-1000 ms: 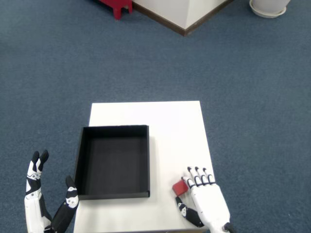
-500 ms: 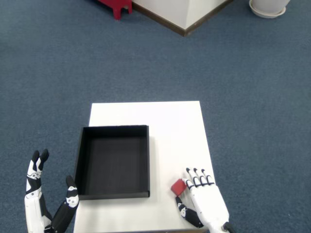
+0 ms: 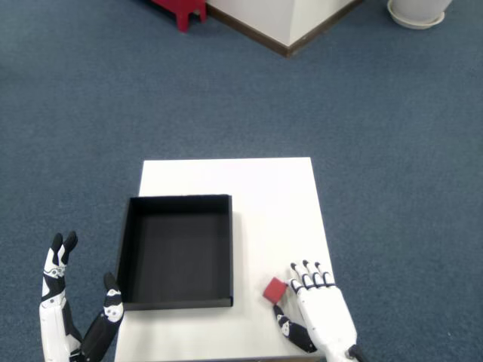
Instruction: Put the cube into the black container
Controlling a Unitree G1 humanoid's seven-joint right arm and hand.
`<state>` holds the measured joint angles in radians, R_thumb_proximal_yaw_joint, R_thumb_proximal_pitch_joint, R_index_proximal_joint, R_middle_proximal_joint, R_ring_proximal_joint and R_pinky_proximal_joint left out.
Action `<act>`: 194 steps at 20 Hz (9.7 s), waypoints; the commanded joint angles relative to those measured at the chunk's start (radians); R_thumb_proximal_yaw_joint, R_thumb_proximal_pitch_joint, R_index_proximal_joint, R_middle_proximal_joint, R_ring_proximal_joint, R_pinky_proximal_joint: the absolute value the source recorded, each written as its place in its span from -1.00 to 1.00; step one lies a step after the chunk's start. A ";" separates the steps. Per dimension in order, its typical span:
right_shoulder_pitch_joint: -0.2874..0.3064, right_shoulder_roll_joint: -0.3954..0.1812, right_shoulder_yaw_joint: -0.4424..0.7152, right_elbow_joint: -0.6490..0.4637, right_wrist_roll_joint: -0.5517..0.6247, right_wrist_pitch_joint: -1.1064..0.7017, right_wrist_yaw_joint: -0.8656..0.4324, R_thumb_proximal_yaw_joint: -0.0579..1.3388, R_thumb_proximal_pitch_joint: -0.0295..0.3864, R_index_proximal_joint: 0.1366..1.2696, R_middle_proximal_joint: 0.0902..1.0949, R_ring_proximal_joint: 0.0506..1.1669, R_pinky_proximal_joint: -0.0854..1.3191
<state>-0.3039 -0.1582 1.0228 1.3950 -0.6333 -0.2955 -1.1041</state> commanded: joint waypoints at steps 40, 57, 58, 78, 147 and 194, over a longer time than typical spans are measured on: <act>-0.055 -0.014 0.001 -0.014 0.041 -0.024 -0.056 -0.14 -0.88 -0.54 -0.91 -0.94 -0.99; -0.155 -0.023 0.049 -0.120 0.023 -0.028 -0.065 -0.07 -0.81 -0.50 -0.91 -0.94 -0.99; -0.156 -0.023 0.051 -0.121 0.022 -0.028 -0.063 -0.06 -0.80 -0.50 -0.90 -0.94 -0.99; -0.147 -0.019 0.094 -0.133 0.008 -0.025 -0.015 0.07 -0.66 -0.45 -0.90 -0.95 -0.97; -0.213 -0.020 0.161 -0.130 0.042 -0.030 0.041 0.06 -0.51 -0.49 -0.95 -0.98 -0.98; -0.186 -0.019 0.156 -0.011 0.065 -0.145 -0.051 0.07 -0.66 -0.47 -0.96 -0.98 -0.96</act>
<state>-0.4521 -0.1670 1.1970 1.3994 -0.5923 -0.4370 -1.1342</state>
